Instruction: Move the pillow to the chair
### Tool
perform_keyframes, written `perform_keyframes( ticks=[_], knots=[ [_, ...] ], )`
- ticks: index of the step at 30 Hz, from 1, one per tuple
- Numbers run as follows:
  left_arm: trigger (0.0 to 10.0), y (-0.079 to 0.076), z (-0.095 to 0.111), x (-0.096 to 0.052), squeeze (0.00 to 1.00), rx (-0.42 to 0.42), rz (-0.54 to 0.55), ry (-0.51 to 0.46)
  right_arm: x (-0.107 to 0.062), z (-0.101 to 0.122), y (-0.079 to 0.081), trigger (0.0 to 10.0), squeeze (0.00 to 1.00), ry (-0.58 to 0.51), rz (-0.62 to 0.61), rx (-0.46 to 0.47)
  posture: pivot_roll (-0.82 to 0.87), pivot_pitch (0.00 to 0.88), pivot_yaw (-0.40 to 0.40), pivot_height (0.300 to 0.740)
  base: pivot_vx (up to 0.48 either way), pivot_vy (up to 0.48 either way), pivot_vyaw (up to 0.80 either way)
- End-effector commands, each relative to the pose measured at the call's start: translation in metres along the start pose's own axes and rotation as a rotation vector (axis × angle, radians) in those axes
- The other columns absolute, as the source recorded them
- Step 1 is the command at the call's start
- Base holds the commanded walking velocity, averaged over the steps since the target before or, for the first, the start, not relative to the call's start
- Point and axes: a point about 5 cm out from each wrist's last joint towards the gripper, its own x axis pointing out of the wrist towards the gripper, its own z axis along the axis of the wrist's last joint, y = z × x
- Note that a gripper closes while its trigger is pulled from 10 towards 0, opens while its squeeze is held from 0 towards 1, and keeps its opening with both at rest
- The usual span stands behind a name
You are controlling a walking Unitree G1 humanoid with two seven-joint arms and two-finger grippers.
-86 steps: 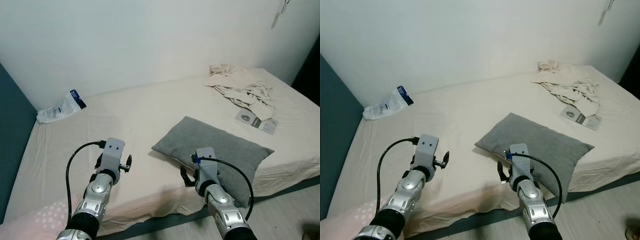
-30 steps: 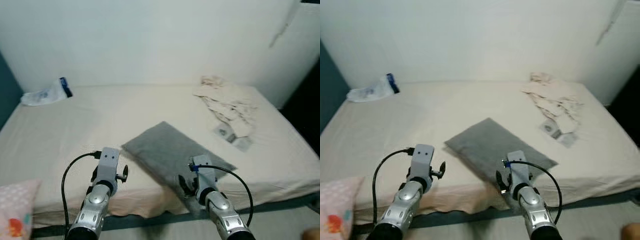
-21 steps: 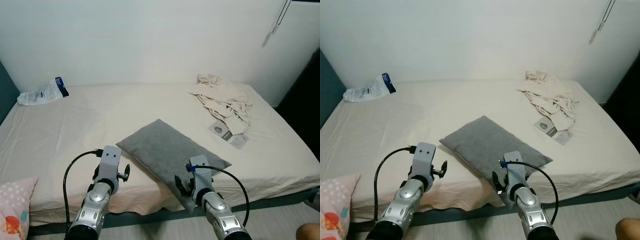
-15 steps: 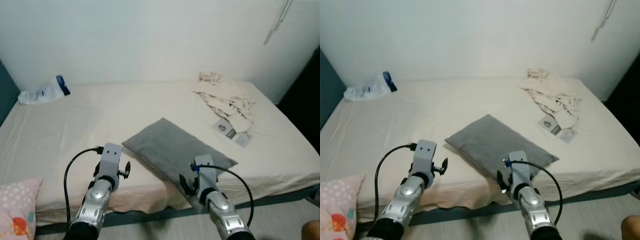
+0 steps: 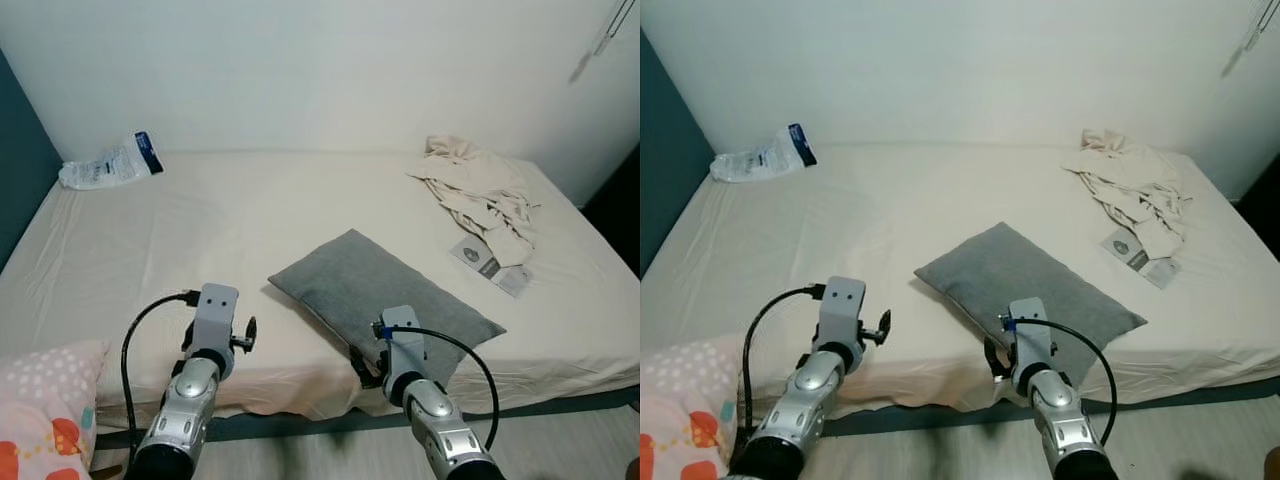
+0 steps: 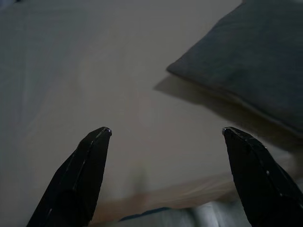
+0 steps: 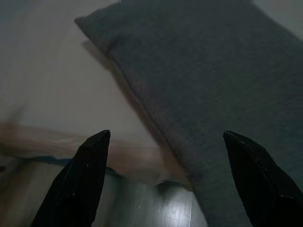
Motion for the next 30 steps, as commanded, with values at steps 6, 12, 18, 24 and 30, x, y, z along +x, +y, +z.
perform_keyframes(
  ticks=[6, 12, 18, 24, 30],
  knots=[
    [10.0, -0.0023, -0.0025, -0.0024, 0.00, -0.029, -0.013, -0.001, -0.0021, -0.0033, -0.0037, 10.0, 0.00, 0.013, -0.011, 0.008, -0.04, 0.104, -0.045, 0.740, 0.392, 0.000, 0.00],
    [10.0, -0.0032, -0.0014, -0.0016, 0.00, -0.033, -0.015, -0.005, -0.0017, -0.0022, -0.0048, 10.0, 0.00, 0.011, -0.014, 0.008, -0.04, 0.102, -0.044, 0.740, 0.408, 0.000, 0.00],
    [10.0, -0.0008, -0.0016, -0.0017, 0.00, -0.058, -0.001, -0.004, -0.0014, -0.0013, -0.0041, 10.0, 0.00, 0.009, -0.011, 0.009, -0.04, 0.100, -0.044, 0.740, 0.129, 0.000, 0.00],
    [10.0, 0.0026, -0.0021, -0.0018, 0.00, -0.062, 0.014, -0.004, -0.0006, -0.0010, -0.0034, 10.0, 0.00, 0.009, -0.007, 0.009, -0.04, 0.098, -0.045, 0.740, 0.000, 0.000, 0.00],
    [10.0, 0.0029, -0.0017, -0.0014, 0.00, -0.065, 0.018, -0.006, -0.0002, -0.0003, -0.0034, 10.0, 0.00, 0.009, -0.007, 0.009, -0.04, 0.096, -0.044, 0.740, 0.000, 0.000, 0.00]
  ],
)
